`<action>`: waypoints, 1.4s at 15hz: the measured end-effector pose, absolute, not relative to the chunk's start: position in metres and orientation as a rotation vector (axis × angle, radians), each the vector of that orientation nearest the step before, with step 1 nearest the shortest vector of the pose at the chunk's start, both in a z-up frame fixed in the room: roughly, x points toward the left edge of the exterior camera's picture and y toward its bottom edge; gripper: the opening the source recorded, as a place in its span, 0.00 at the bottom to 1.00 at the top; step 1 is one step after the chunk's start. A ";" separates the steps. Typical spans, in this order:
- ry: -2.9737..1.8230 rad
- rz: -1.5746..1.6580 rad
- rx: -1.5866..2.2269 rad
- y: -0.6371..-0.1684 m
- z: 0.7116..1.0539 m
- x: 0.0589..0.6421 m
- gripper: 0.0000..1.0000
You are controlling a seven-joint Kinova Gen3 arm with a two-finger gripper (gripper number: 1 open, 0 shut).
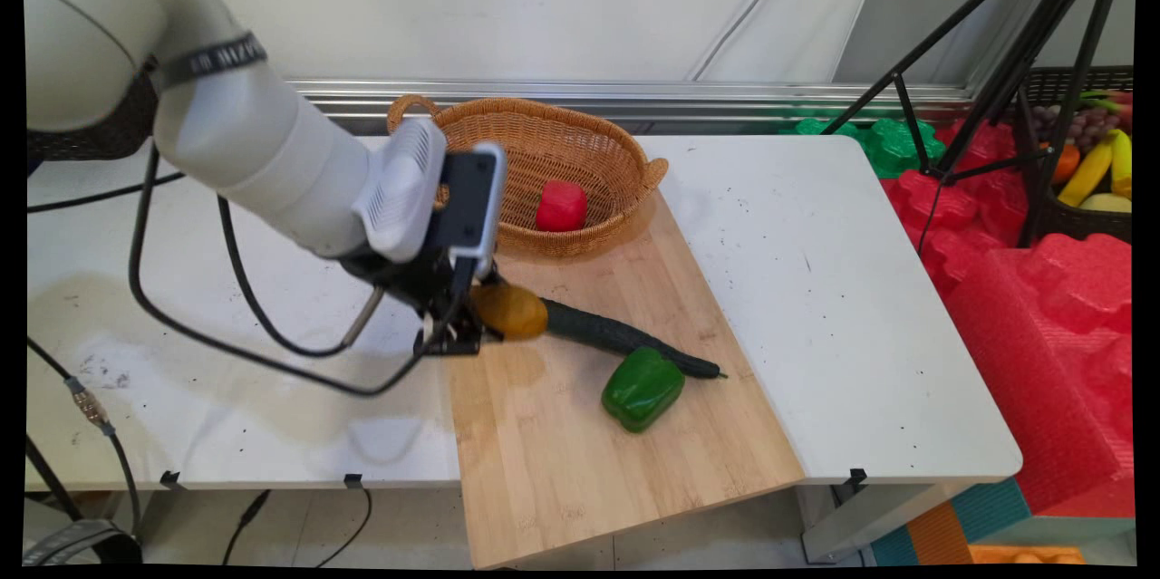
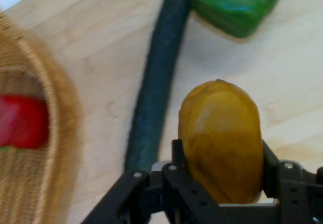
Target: Place the picked object on the cutting board
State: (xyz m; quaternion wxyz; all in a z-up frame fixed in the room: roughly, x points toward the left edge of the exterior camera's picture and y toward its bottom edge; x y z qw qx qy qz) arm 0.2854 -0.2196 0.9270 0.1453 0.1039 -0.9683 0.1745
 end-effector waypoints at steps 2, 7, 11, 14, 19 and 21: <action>-2.811 0.471 0.241 -0.217 0.917 0.279 0.00; -2.868 0.389 0.128 -0.220 0.883 0.261 0.00; -2.898 0.346 0.084 -0.226 0.860 0.248 0.00; -2.913 0.318 0.066 -0.231 0.843 0.240 0.00; -2.927 0.294 0.065 -0.236 0.826 0.237 0.00; -2.930 0.290 0.070 -0.237 0.820 0.237 1.00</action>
